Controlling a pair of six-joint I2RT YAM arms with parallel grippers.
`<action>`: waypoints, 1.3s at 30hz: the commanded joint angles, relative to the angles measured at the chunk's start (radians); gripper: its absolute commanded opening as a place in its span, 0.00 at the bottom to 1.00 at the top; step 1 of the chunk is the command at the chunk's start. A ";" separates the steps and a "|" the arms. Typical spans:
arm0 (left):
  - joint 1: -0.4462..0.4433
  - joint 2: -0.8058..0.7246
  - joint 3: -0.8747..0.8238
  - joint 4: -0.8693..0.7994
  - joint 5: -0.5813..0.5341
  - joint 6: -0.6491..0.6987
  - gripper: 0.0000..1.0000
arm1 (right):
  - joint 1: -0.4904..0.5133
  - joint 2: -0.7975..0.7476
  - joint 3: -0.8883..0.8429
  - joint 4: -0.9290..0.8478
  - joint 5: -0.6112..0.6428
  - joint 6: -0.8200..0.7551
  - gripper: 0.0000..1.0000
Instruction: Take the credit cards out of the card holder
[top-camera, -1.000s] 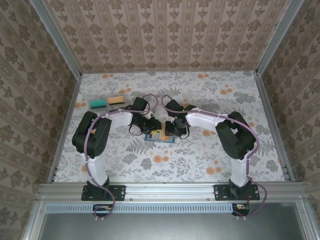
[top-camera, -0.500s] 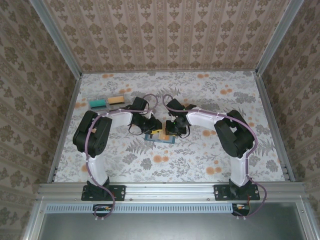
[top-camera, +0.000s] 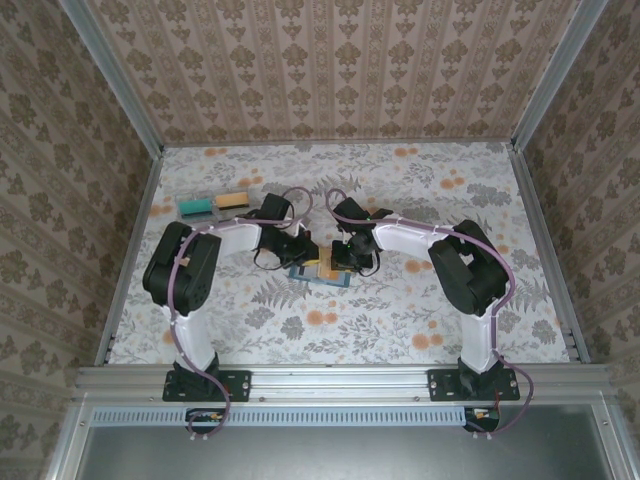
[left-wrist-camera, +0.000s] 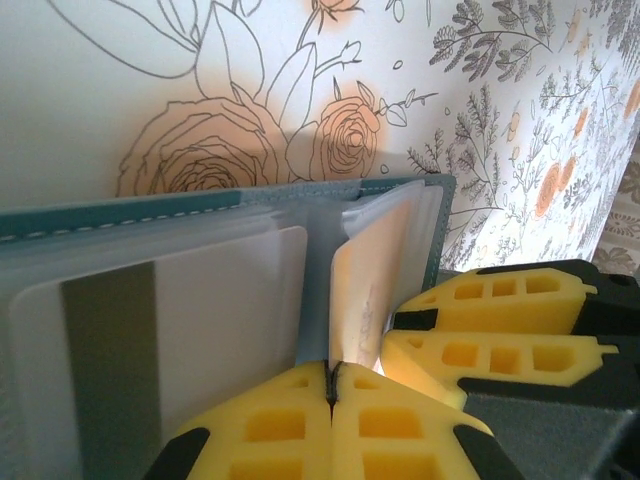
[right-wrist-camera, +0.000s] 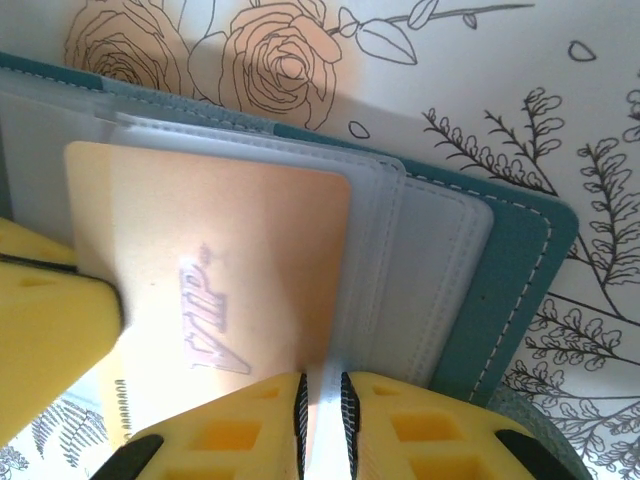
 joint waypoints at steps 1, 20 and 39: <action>0.047 -0.064 -0.011 -0.047 -0.016 0.056 0.00 | -0.007 0.033 -0.013 -0.062 0.064 0.027 0.22; 0.118 -0.331 0.022 -0.194 -0.088 0.148 0.00 | -0.058 -0.221 -0.053 0.155 -0.125 0.044 0.44; 0.101 -0.474 -0.049 0.274 0.210 -0.240 0.00 | -0.192 -0.260 -0.056 0.756 -0.640 0.392 0.53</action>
